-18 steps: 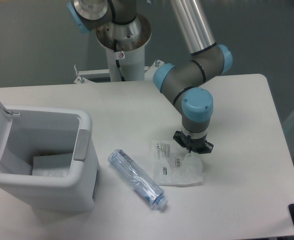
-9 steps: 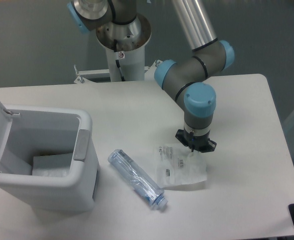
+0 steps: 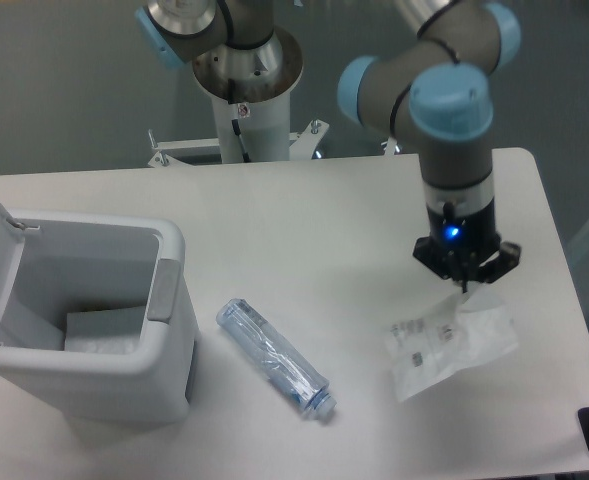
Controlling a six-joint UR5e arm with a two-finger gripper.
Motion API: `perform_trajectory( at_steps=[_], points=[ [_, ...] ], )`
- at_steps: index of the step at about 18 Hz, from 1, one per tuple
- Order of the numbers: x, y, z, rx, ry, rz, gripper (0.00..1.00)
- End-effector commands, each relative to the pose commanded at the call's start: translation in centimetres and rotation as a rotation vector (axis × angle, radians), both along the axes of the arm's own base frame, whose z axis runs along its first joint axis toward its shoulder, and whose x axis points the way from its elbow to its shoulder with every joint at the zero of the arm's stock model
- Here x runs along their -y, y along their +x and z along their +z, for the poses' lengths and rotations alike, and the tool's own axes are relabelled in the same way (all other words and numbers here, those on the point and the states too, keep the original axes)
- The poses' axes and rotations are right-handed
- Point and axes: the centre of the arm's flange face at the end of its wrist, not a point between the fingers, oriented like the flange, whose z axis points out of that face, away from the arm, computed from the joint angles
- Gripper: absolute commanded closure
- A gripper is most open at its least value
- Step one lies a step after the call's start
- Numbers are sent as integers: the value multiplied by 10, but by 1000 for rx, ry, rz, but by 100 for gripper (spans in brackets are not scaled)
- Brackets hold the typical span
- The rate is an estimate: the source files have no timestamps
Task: Place the trash in the trash can
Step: 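Lift the wrapper and carry it over the white trash bin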
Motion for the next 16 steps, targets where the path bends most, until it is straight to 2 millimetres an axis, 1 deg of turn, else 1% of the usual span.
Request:
perform_trajectory(
  at_steps=[1,2,3,4,5,6,7,8,9,10,12,14,16],
  points=[
    [0,5,16,-9,39,25,100],
    [-4,15,35,-25,79,29,100],
    [-6,26,49,-40,101,31,100],
    [-9,37,66,-59,125,29,100],
    [-14,51,78,-72,140,16,100],
    [-18,68,90,-90,151,-10,100],
    [-23,80,102,-109,160,-35,100],
    [-33,94,110,-123,167,-69,100],
    [-48,113,117,-135,177,-113,100],
    [-58,128,121,-140,182,-140,100],
    [-66,159,131,-148,195,-191,100],
    [-82,193,134,-147,201,-247,100],
    [-90,216,139,-152,210,-292,100]
  ],
)
